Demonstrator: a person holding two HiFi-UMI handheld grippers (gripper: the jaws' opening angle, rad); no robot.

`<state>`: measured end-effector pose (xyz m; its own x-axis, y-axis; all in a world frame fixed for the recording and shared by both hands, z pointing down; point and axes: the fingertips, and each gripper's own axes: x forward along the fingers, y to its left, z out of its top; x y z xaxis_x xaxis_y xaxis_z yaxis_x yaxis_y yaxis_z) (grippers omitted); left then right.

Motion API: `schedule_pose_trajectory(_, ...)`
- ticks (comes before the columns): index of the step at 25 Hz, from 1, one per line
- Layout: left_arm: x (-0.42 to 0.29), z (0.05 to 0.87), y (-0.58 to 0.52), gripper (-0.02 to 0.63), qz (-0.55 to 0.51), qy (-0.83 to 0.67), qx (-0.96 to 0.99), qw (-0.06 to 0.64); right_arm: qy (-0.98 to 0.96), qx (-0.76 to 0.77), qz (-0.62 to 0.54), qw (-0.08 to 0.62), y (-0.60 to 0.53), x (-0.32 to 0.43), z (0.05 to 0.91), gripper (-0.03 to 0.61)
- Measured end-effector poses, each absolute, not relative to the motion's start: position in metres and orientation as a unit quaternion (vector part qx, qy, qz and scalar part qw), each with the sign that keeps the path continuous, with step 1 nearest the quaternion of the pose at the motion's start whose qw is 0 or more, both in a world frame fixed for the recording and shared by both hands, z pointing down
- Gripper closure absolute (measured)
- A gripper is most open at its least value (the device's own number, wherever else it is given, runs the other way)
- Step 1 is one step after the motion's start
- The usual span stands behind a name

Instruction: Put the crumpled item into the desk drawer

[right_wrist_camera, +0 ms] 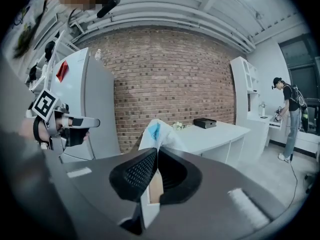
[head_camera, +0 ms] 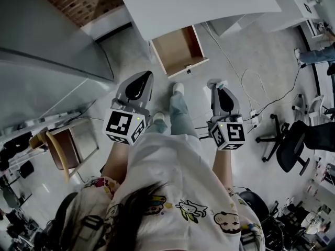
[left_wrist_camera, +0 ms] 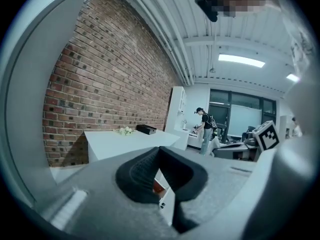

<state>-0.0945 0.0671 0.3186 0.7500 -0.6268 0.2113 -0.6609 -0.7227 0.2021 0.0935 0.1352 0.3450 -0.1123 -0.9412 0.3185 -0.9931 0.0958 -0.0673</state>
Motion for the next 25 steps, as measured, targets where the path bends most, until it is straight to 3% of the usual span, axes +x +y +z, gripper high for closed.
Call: schedule_pose_trajectory(25,0.008,0.326,-0.119,0.615,0.061,-0.434,0.889,0.133,-0.809,0.561,0.121,0.123,-0.096,0.194,0.356,0.565)
